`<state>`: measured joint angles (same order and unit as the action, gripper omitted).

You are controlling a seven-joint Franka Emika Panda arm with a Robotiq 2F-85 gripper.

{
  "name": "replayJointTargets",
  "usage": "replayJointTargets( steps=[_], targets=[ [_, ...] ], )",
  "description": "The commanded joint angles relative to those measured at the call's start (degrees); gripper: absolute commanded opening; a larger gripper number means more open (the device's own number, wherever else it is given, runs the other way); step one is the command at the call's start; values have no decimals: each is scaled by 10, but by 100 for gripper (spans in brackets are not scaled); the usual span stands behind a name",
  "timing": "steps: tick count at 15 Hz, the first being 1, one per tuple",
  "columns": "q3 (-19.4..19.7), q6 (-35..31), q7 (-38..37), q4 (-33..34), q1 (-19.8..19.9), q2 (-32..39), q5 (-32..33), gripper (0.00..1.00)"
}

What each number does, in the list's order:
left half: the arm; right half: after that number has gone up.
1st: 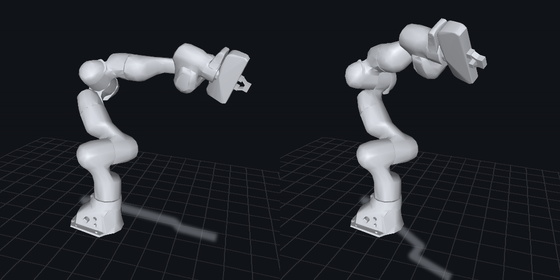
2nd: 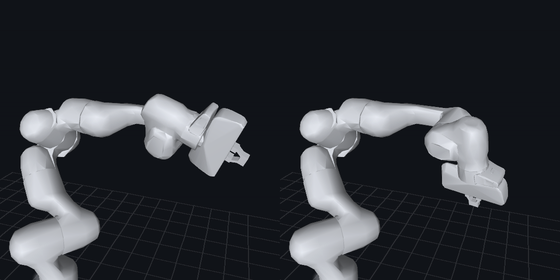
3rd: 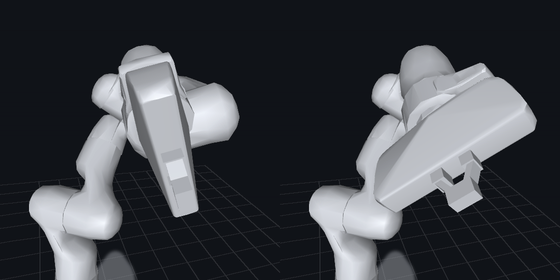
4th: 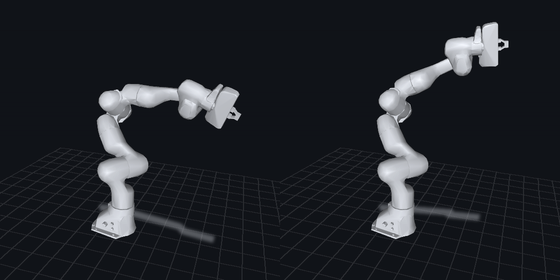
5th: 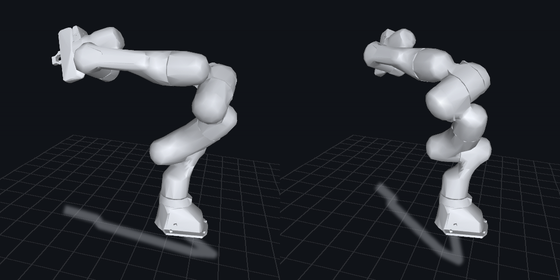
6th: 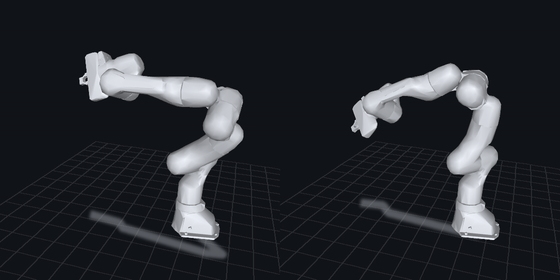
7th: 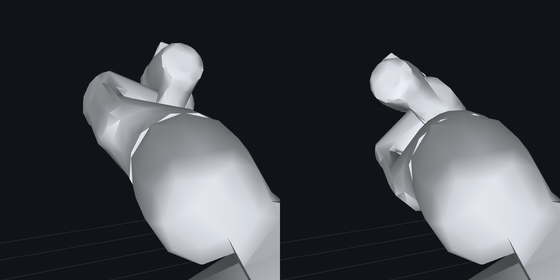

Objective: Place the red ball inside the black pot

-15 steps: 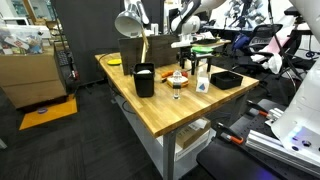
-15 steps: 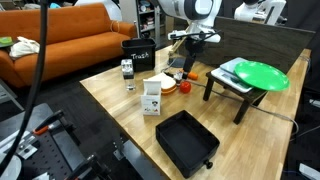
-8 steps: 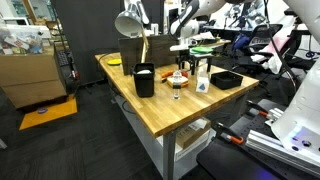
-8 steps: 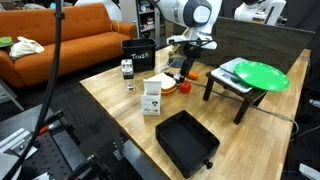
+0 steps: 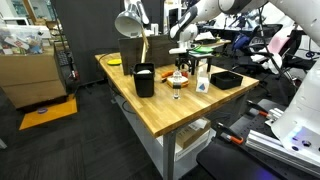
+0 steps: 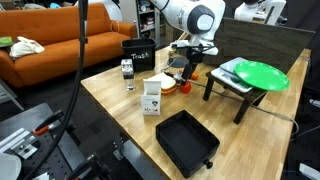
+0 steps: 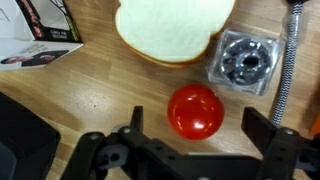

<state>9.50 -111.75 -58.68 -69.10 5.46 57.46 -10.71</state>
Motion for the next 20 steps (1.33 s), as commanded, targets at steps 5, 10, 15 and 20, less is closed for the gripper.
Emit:
replayJointTargets(
  steps=[5, 10, 15, 20],
  targets=[
    [-14, 38, -32, 60, 17, 43, -13, 68],
    [-10, 35, -47, 59, 22, 43, -7, 34],
    [-7, 8, -27, 27, 19, 17, 3, 34],
    [-1, -27, -24, -28, 11, -34, 3, 34]
  ],
)
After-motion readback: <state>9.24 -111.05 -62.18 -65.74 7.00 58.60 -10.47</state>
